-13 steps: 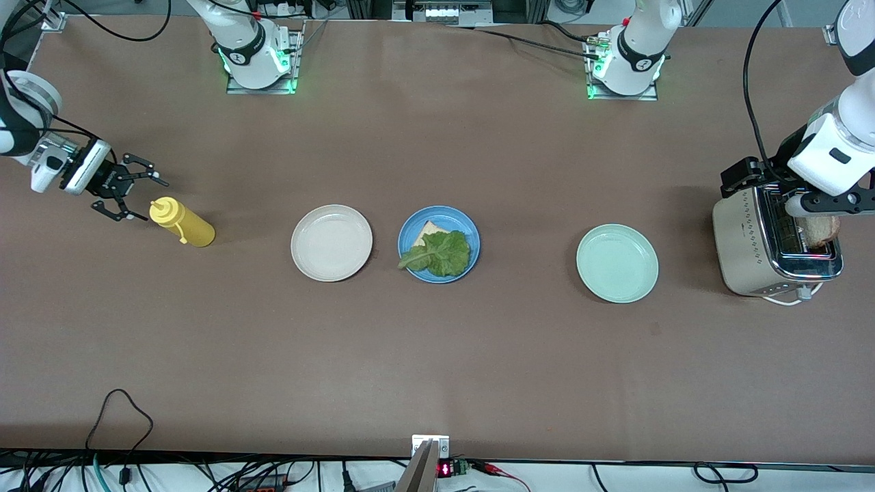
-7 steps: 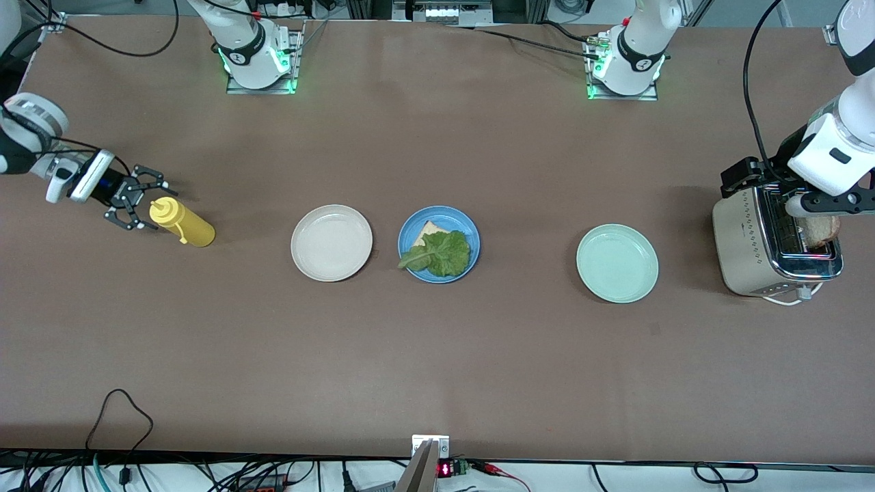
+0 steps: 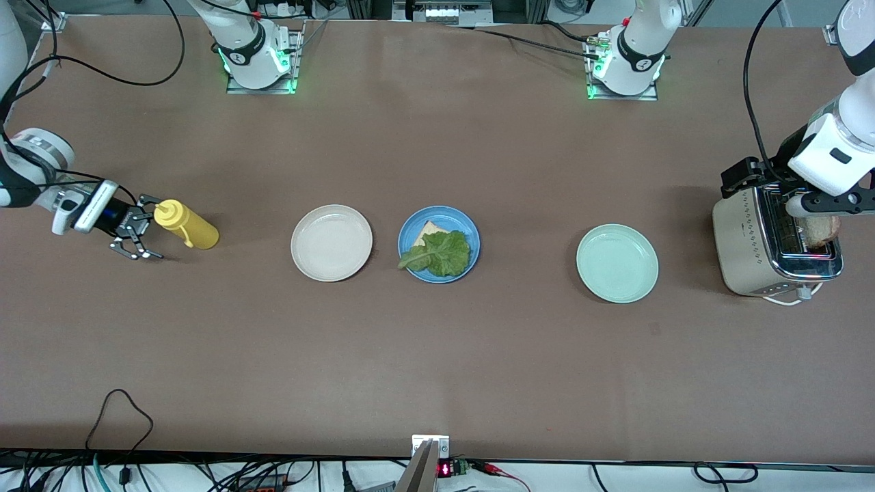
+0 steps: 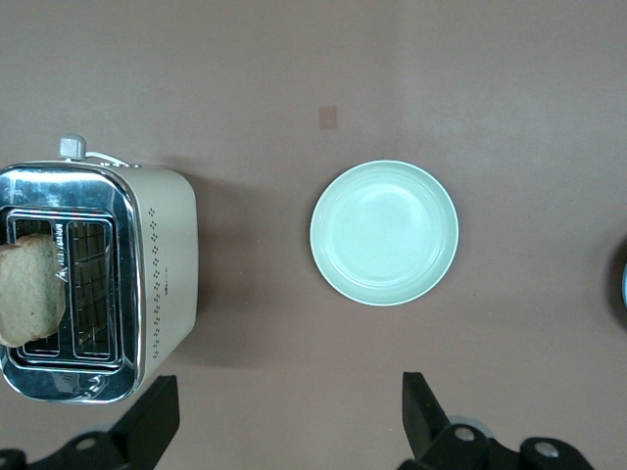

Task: Make sandwich in blue plate with both arms
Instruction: 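Grasp the yellow squeeze bottle with the right gripper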

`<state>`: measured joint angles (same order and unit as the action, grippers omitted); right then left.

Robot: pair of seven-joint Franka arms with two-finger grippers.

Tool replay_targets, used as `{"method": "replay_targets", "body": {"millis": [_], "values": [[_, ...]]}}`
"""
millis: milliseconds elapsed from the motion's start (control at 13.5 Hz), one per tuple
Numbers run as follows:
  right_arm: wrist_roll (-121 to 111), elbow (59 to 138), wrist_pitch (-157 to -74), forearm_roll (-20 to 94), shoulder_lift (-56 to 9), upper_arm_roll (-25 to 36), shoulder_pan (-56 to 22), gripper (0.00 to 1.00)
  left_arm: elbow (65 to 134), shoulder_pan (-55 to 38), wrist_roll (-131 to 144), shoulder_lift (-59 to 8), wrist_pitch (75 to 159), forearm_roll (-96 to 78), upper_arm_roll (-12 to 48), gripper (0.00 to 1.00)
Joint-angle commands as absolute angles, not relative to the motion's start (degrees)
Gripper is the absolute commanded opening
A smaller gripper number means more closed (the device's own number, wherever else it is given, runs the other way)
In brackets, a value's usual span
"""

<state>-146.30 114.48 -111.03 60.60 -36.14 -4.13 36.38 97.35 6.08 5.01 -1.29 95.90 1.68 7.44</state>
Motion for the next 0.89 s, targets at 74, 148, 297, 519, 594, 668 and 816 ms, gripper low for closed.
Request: {"method": "replay_targets", "body": {"millis": [74, 148, 297, 519, 594, 668, 816], "values": [[-147.0, 114.6, -108.2, 61.9, -38.8, -4.9, 37.0, 1.0, 96.9, 6.2, 4.1, -1.3, 96.0, 1.2, 7.3, 1.0], [-147.2, 114.9, -108.0, 61.9, -39.0, -4.9, 37.0, 1.0, 96.9, 6.2, 4.1, -1.3, 96.0, 1.2, 7.3, 1.0], [-147.7, 117.0, -107.9, 61.5, -39.0, -4.9, 37.4, 1.0, 97.0, 6.2, 4.1, -1.3, 96.0, 1.2, 7.3, 1.0], [-148.7, 117.7, -106.8, 61.5, -38.8, -4.9, 37.7, 1.0, 97.0, 6.2, 4.1, -1.3, 96.0, 1.3, 7.2, 1.0], [-148.4, 117.5, -106.7, 61.5, -38.7, -5.1, 37.6, 1.0, 96.9, 6.2, 4.1, -1.3, 96.0, 1.2, 7.2, 1.0], [-148.4, 117.5, -106.8, 61.6, -38.7, -5.1, 37.4, 1.0, 97.0, 6.2, 4.1, -1.3, 96.0, 1.3, 7.2, 1.0], [-148.3, 117.4, -107.5, 61.8, -38.7, -6.0, 37.3, 1.0, 97.0, 6.2, 4.1, -1.3, 96.0, 1.3, 7.2, 1.0]]}}
